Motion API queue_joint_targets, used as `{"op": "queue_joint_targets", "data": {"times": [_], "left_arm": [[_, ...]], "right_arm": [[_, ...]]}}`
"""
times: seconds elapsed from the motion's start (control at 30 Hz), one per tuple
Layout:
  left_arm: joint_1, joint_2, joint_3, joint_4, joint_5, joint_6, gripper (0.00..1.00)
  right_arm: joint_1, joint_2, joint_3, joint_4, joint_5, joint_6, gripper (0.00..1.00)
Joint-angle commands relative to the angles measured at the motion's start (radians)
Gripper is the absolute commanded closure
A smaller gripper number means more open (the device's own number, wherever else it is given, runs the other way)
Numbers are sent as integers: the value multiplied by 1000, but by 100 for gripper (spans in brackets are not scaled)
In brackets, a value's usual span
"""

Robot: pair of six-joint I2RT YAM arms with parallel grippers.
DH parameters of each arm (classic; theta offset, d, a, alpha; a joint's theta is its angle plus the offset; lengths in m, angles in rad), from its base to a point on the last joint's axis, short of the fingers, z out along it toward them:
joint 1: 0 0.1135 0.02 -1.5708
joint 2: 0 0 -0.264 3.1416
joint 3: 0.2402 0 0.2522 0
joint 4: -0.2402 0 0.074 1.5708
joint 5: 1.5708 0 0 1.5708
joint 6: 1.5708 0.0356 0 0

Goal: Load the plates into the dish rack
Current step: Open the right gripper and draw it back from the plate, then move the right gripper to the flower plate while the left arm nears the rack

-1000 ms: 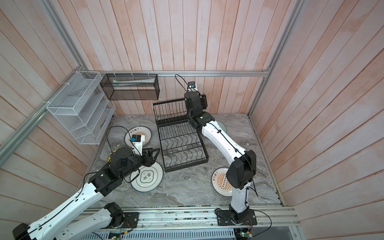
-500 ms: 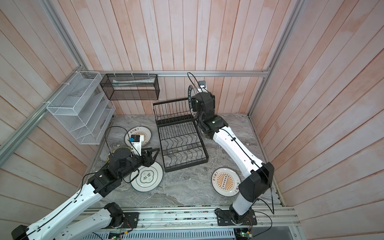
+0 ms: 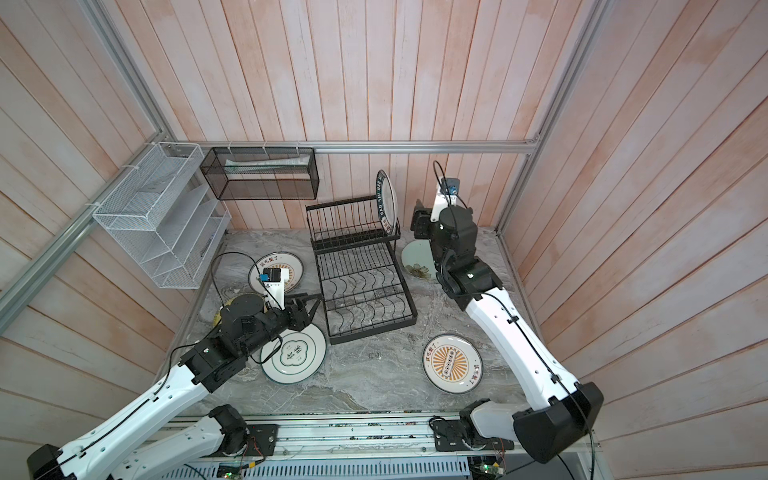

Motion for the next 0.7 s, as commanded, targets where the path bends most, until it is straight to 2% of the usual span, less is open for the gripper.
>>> {"op": "queue_joint_targets", "data": {"times": [0.0, 0.2, 0.5, 0.67], "left_arm": [[-22, 32, -98, 146, -20, -95, 44], [-49, 123, -146, 260, -71, -160, 44], [-146, 246, -101, 248, -103, -101, 44], [-174, 299, -68, 242, -65, -74, 44]], "right_arm": [[-51, -84, -97, 19, -137, 96, 27], [-131, -196, -288, 1, -207, 177, 26], [-240, -273, -486, 7, -353, 274, 26], [-298, -287, -544, 3, -425, 292, 26]]}}
